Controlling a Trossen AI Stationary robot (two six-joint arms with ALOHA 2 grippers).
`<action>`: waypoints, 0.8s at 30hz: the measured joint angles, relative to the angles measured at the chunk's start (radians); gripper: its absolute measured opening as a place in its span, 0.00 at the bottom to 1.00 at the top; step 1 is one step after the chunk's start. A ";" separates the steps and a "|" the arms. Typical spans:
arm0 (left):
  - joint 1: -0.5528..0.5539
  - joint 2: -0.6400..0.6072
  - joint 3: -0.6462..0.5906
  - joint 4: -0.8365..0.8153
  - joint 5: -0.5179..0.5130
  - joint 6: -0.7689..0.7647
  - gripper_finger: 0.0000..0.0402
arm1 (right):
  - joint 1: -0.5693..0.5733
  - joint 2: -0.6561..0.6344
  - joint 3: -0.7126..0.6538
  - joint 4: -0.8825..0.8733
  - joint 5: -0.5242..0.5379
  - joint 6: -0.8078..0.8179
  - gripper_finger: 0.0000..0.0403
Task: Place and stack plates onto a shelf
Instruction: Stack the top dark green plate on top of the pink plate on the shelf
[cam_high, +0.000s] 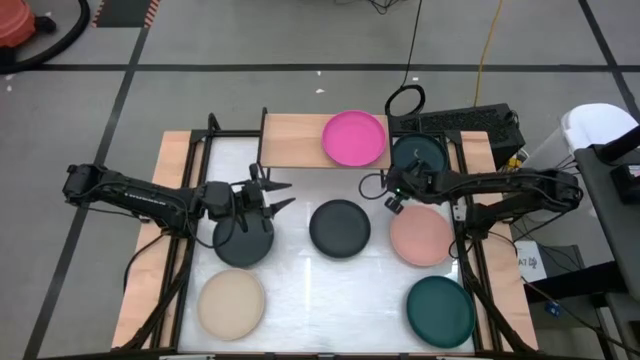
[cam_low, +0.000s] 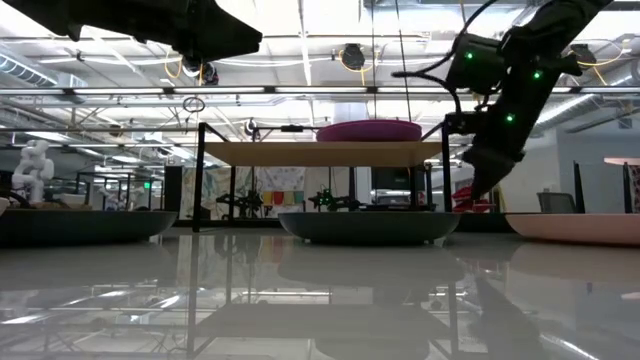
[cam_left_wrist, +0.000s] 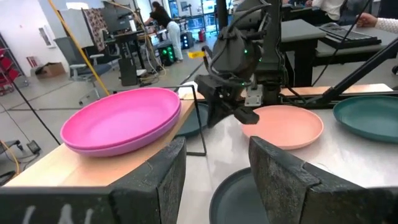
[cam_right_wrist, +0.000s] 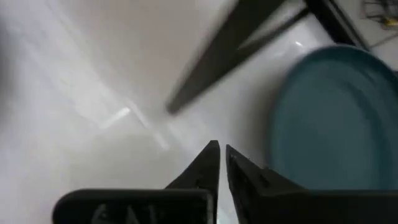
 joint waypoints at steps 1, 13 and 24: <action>-0.002 0.000 0.000 -0.001 0.000 -0.001 0.45 | -0.002 0.000 0.001 -0.023 0.018 -0.007 0.06; -0.008 0.000 0.000 0.006 0.000 -0.016 0.45 | -0.108 0.000 -0.077 0.044 0.119 -0.011 0.37; -0.008 0.000 0.000 0.006 0.000 -0.016 0.45 | -0.194 -0.003 -0.286 0.274 0.109 0.029 0.47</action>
